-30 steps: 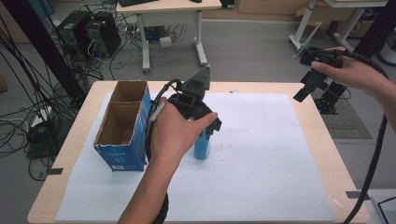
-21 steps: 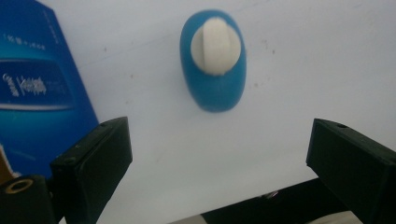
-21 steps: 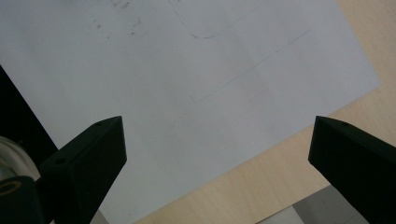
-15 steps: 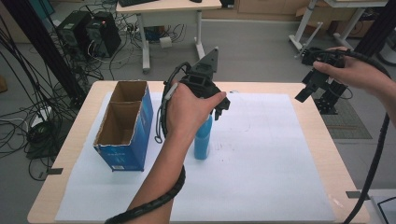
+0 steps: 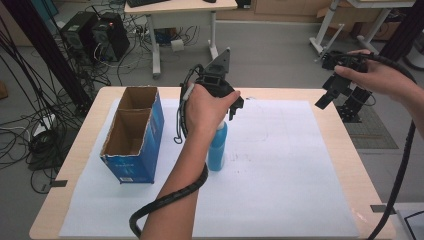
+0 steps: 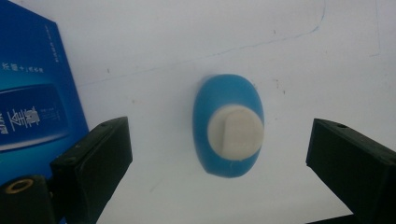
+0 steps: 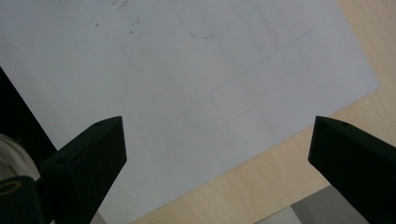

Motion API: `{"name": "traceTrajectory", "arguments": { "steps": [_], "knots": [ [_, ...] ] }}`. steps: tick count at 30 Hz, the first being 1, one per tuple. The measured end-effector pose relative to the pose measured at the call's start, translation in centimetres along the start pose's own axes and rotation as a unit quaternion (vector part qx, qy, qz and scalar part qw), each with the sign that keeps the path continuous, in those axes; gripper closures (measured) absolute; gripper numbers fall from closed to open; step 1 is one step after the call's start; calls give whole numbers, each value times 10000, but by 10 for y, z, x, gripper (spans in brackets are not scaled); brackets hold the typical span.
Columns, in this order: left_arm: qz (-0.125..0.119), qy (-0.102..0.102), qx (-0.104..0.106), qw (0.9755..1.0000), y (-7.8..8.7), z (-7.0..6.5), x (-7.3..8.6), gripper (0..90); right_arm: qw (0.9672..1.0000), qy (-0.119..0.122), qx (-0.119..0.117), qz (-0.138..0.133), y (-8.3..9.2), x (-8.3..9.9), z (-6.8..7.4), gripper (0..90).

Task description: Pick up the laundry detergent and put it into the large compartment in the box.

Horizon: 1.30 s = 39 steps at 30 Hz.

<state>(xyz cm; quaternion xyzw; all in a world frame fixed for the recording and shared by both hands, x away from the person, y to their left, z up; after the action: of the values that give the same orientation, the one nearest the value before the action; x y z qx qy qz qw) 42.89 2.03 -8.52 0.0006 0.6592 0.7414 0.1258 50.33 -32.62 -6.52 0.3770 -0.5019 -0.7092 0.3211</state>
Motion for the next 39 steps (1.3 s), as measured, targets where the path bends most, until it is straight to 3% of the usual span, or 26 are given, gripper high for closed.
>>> {"name": "traceTrajectory", "arguments": {
  "steps": [10, 20, 39],
  "knots": [
    [101, -10, -76, 9999, -13, -12, -9, 76, 10000, 33, -1, -48, 1, 1, 1, 46],
    [171, 148, -93, 9997, -28, -13, -7, 80, 10000, 36, -21, -63, 0, 3, 0, 46],
    [259, 164, -44, 9995, -49, -18, -3, 111, 9999, 47, -27, -102, 1, 4, 1, 45]
  ]
}}
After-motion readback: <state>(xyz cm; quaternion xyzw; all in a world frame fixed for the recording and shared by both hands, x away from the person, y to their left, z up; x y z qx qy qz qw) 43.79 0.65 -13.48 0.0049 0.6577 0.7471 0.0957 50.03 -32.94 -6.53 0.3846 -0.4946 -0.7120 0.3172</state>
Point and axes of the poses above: each handheld gripper's, and its own axes: y roughly backward along the jaws, x roughly out of its underside, z roughly to its left, the point moved 2 cm from there along -y, roughly forward along the jaws, and after that the axes turned 9 degrees about -x, right-handed, at the moved point
